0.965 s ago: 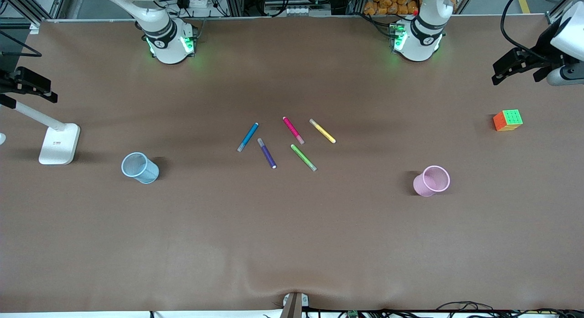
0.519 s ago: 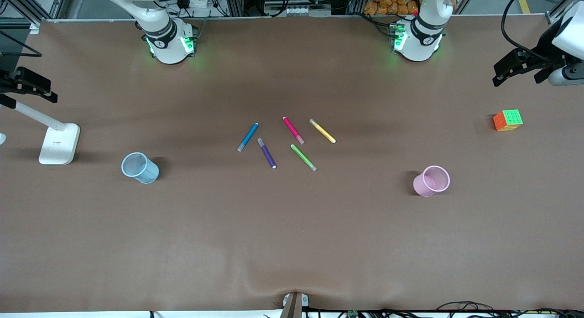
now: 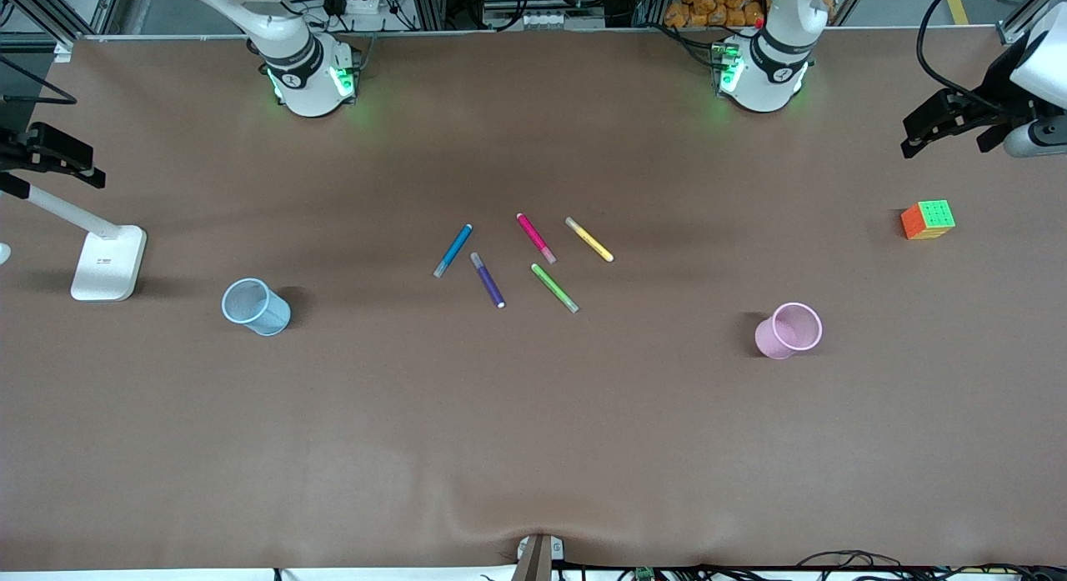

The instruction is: Place pink and blue markers in matching cups

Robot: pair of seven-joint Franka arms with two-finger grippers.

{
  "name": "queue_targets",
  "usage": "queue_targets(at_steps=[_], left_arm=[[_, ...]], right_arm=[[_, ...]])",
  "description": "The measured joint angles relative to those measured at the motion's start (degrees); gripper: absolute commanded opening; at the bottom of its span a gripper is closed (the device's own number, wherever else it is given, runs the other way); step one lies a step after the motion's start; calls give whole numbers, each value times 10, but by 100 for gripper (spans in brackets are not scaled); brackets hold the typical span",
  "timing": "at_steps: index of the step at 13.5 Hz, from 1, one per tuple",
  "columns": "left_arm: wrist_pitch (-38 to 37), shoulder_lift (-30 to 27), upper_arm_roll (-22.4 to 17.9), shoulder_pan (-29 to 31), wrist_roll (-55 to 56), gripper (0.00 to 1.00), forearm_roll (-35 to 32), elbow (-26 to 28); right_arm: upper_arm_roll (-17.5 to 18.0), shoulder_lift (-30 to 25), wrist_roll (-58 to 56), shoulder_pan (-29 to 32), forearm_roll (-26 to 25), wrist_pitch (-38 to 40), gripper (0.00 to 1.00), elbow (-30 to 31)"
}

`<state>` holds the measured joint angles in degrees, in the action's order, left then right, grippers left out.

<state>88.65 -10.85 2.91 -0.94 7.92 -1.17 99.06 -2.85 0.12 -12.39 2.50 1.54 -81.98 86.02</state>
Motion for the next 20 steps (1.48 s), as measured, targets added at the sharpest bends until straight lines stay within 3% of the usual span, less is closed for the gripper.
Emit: queue_targets(at_steps=[9,20], left_arm=[[-1,28,12,-6,0,100,2,0],[72,185,146,-20,204,100,25,1]], right_arm=[[0,0,0,0,0,0,100,0],[-3,1,0,4,0,3,100,0]])
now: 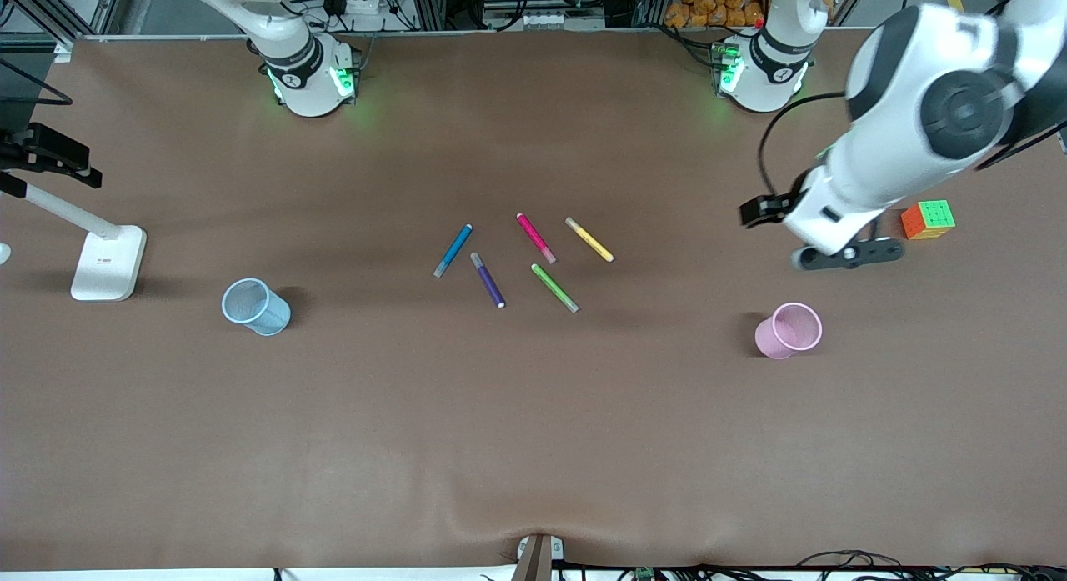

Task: Place pink and blue markers in matching cups
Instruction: 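Move the left gripper over the pink marker and lower onto it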

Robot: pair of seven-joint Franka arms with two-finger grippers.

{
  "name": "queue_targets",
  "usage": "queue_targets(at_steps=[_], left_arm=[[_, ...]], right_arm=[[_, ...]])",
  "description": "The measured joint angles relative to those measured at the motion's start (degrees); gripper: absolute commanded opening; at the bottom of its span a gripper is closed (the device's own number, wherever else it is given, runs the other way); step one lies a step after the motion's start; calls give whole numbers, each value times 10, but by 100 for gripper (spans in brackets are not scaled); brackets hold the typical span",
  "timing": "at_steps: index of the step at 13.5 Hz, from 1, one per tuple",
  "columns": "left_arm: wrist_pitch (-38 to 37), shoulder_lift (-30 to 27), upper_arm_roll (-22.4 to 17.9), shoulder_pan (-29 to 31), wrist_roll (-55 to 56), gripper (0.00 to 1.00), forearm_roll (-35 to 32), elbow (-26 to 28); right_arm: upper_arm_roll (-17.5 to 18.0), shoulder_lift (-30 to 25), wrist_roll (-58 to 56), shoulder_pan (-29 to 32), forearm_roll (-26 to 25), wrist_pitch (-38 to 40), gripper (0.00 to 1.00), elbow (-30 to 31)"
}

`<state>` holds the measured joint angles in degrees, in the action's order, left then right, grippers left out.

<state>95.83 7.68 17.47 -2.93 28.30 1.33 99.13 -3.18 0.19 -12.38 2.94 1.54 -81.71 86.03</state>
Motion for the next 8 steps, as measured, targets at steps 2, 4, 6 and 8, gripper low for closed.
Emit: queue_targets(at_steps=[2,4,6,8], left_arm=[[34,31,33,-2,64,100,0,1],[71,70,56,-15,127,100,3,1],[115,113,60,-55,202,100,8,2],[171,157,61,-103,282,100,8,2]], right_arm=[[0,0,0,0,0,0,100,0],[0,0,0,1,0,1,100,0],[0,0,0,1,0,1,100,0],[0,0,0,1,0,1,100,0]])
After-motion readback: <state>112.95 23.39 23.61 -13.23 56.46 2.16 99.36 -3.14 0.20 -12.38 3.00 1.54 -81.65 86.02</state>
